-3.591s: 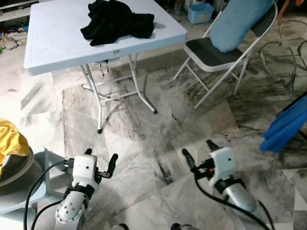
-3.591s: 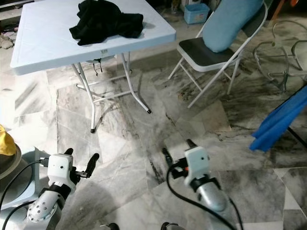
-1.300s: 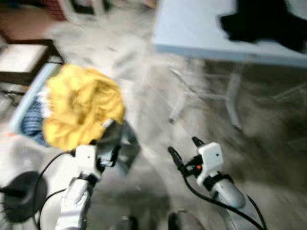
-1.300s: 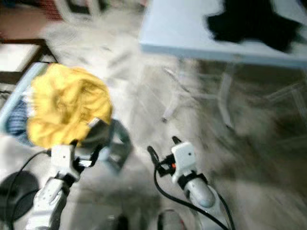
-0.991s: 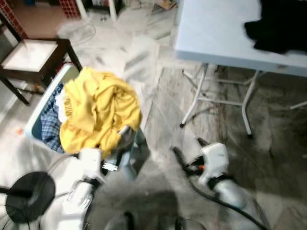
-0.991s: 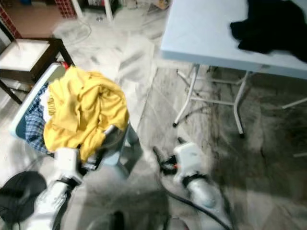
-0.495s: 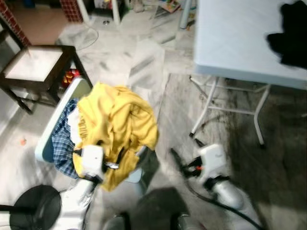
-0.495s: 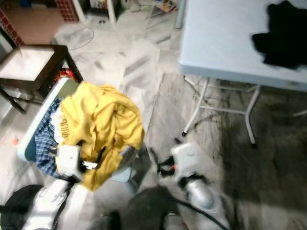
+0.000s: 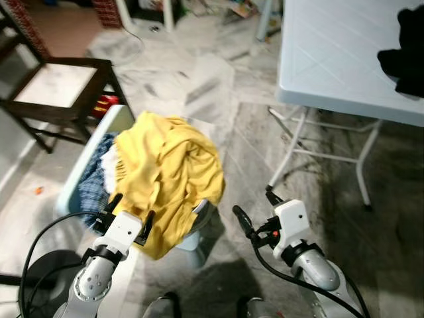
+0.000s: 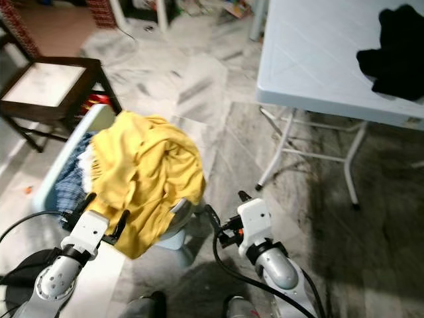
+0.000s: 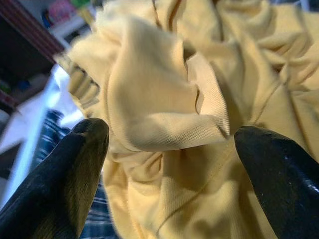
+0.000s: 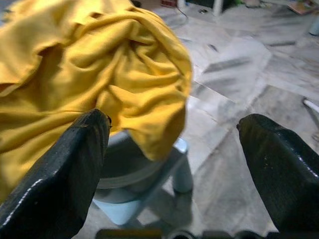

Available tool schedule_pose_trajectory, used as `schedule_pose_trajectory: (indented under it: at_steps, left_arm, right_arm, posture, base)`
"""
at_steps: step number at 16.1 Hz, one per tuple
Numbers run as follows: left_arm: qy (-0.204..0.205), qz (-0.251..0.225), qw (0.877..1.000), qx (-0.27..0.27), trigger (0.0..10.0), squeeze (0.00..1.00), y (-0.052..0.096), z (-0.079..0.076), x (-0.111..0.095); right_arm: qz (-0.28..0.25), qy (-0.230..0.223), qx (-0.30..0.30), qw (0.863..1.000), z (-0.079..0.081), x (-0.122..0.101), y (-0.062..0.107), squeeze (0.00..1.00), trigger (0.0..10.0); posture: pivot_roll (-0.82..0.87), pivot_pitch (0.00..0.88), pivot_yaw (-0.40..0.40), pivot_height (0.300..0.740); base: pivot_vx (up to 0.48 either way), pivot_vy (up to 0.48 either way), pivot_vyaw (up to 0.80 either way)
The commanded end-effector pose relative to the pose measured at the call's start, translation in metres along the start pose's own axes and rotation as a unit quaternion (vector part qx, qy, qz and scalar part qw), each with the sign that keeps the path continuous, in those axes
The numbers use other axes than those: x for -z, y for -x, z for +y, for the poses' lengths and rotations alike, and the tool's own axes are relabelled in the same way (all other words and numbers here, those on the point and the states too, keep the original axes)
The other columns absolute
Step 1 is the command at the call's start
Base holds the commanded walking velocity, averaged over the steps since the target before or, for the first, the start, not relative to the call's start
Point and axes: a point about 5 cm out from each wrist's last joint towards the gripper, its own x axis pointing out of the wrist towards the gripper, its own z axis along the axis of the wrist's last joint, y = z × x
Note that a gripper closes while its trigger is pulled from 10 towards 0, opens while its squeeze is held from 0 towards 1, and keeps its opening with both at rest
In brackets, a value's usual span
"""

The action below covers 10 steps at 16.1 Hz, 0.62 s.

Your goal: Hang hanger

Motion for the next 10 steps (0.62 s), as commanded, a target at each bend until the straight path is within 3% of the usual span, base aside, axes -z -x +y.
schedule_pose_trajectory:
  at_steps: [1,3,4,6,8,10]
  left_arm:
    - [-0.021,-0.001,1.0,0.013,10.0,0.0,0.006,-0.005,0.005]
    - [-0.078,-0.017,0.997,0.022,10.0,0.0,0.018,0.001,0.01]
    - [-0.088,-0.015,0.996,0.024,10.0,0.0,0.021,0.003,0.013]
    - [-0.145,0.007,0.989,0.039,10.0,0.0,0.032,0.012,0.03]
    - [-0.198,0.024,0.978,0.062,10.0,0.0,0.027,0.014,0.045]
    - [-0.208,0.004,0.976,0.062,10.0,0.0,0.018,0.021,0.037]
  right_arm:
    - [0.006,-0.001,-0.004,1.0,0.001,0.004,0.002,0.0,10.0]
    - [0.006,0.0,-0.005,1.0,0.001,0.003,0.0,0.0,10.0]
    - [0.006,0.0,-0.005,1.0,0.001,0.003,-0.001,0.0,10.0]
    - [0.008,0.0,-0.009,1.0,0.002,0.004,-0.002,0.0,10.0]
    - [0.008,0.0,-0.016,1.0,0.004,0.003,-0.003,0.0,10.0]
    - [0.007,0.0,-0.017,1.0,0.005,0.002,-0.003,0.0,10.0]
  posture:
    - [0.02,0.256,0.008,0.74]
    - [0.03,0.255,0.008,0.74]
    - [0.03,0.255,0.008,0.74]
    - [0.03,0.256,0.008,0.74]
    - [0.04,0.264,0.0,0.74]
    - [0.03,0.274,0.003,0.74]
  base:
    - [0.0,0.0,0.0]
    - [0.0,0.0,0.0]
    - [0.0,0.0,0.0]
    - [0.0,0.0,0.0]
    - [0.0,0.0,0.0]
    - [0.0,0.0,0.0]
